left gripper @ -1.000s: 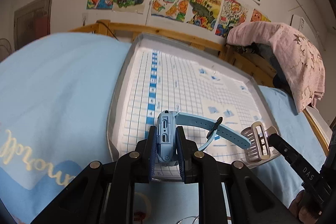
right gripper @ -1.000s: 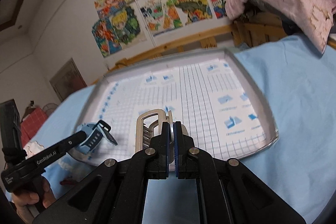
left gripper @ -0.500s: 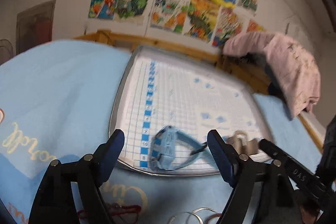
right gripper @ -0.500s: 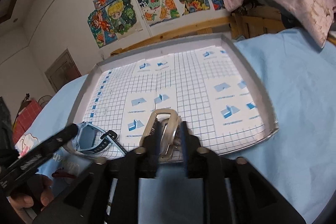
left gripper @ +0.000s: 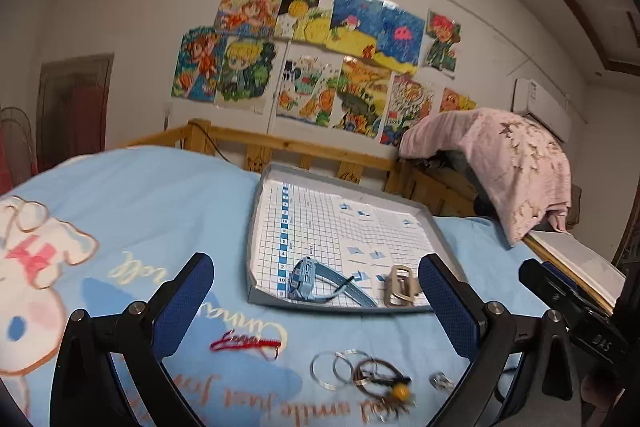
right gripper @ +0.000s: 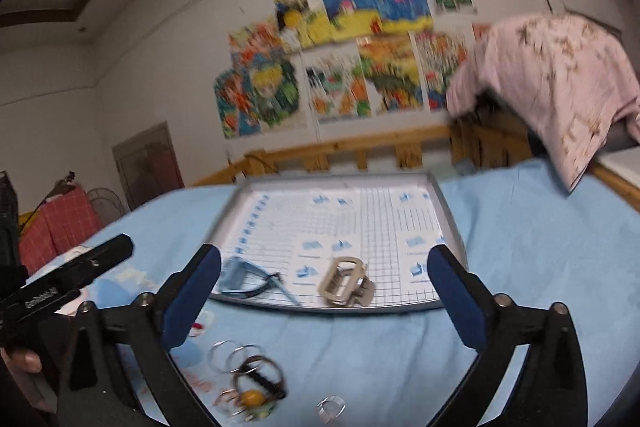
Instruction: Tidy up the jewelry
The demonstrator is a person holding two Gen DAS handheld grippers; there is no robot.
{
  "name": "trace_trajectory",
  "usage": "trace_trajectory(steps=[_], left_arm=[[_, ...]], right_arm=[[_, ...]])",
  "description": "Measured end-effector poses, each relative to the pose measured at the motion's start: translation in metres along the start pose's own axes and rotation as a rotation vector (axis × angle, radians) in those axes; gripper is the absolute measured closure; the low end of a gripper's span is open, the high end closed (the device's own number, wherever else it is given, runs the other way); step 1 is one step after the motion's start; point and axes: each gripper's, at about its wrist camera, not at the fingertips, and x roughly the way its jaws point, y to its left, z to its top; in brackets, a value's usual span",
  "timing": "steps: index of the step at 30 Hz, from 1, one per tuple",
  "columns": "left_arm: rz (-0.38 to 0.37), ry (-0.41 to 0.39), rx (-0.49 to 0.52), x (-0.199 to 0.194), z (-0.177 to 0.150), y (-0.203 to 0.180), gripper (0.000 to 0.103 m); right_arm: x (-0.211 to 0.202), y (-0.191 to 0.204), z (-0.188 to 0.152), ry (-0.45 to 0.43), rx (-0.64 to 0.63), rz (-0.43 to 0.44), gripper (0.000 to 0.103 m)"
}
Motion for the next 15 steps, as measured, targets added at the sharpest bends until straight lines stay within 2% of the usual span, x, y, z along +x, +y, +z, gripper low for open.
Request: trace_trajectory(steps=[8, 15], left_arm=[[-0.015, -0.053, 0.037, -0.085, -0.023, -0.01, 0.0], [-0.01, -0.096, 0.053, -0.144, -0.051, -0.014, 0.0]], right_arm=[[-0.1, 0.015, -0.02, -0.073, -0.028, -0.032, 0.001], [-0.166, 0.012, -0.044, -0.11, -0.026, -0.059, 0.001]])
